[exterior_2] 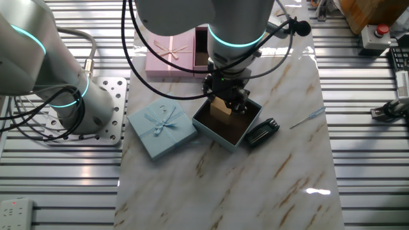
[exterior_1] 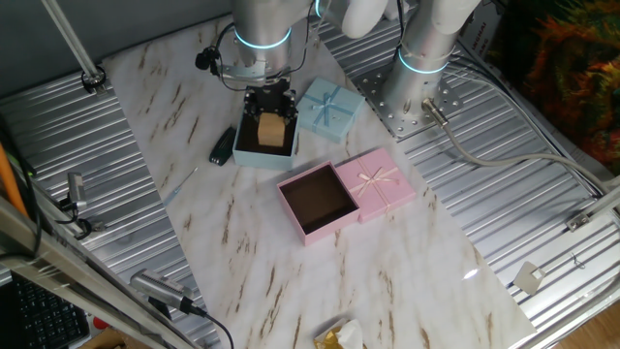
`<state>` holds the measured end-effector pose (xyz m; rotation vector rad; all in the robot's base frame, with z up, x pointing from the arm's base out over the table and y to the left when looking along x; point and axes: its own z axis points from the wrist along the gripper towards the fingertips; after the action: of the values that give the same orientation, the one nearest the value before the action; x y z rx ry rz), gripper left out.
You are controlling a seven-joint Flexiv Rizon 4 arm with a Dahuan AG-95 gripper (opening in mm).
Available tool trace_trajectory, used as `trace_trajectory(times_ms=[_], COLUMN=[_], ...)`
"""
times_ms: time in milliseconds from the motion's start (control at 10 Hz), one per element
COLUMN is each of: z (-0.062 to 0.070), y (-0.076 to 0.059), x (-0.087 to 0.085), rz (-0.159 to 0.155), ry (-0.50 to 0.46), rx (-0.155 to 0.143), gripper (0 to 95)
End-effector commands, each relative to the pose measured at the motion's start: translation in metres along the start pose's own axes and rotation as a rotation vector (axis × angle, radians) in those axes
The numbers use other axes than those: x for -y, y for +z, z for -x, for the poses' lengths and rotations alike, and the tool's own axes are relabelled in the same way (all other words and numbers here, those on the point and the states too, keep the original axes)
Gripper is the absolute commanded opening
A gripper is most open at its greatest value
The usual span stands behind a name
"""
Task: Move an object from one box to another
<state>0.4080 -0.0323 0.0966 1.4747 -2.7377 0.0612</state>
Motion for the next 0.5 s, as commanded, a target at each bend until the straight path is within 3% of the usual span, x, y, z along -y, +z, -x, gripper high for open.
trace_trajectory(times_ms=[100,500], z=[0.0001,0.0027], y=[0.0043,0.0065], x=[0.0008,0.0029], rz=[-0.004,-0.011], ry=[-0.002,0.006], rx=[0.002,0.006], gripper=[0.0,0.0])
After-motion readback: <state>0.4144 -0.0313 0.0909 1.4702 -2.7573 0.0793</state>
